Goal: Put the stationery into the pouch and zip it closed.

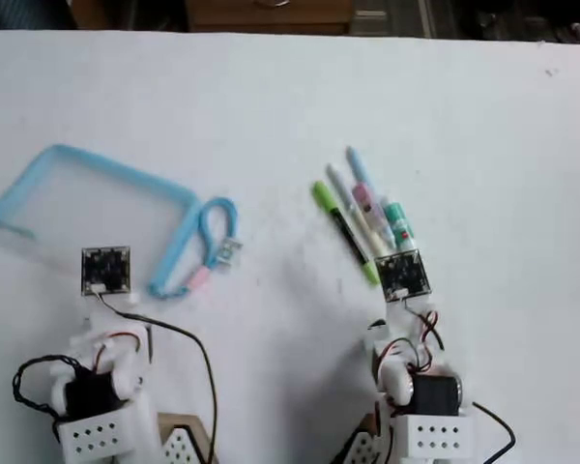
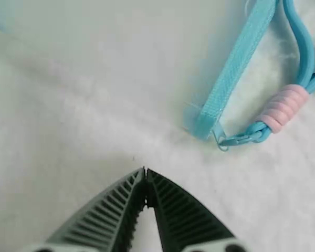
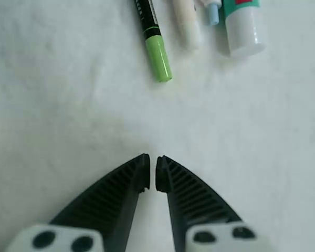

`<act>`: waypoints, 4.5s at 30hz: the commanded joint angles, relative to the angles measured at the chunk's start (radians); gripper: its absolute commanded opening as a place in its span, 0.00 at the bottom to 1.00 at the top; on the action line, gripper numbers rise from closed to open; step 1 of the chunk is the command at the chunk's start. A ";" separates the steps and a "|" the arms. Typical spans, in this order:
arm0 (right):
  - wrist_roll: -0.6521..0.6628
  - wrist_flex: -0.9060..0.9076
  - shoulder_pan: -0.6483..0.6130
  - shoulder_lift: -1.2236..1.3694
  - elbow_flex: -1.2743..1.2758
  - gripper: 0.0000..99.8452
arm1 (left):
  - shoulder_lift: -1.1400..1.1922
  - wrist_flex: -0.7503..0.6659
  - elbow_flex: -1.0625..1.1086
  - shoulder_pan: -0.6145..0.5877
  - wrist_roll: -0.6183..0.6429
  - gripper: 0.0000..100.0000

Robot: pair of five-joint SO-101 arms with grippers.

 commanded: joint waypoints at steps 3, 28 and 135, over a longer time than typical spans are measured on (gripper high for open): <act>0.003 0.005 0.008 -0.010 0.009 0.04 | -0.002 0.005 -0.003 0.004 -0.003 0.04; 0.003 0.005 0.008 -0.010 0.009 0.04 | -0.002 0.005 -0.003 0.004 -0.003 0.04; -0.773 0.460 -0.570 3.152 -3.207 0.02 | 1.093 -0.336 -0.549 0.165 0.037 0.35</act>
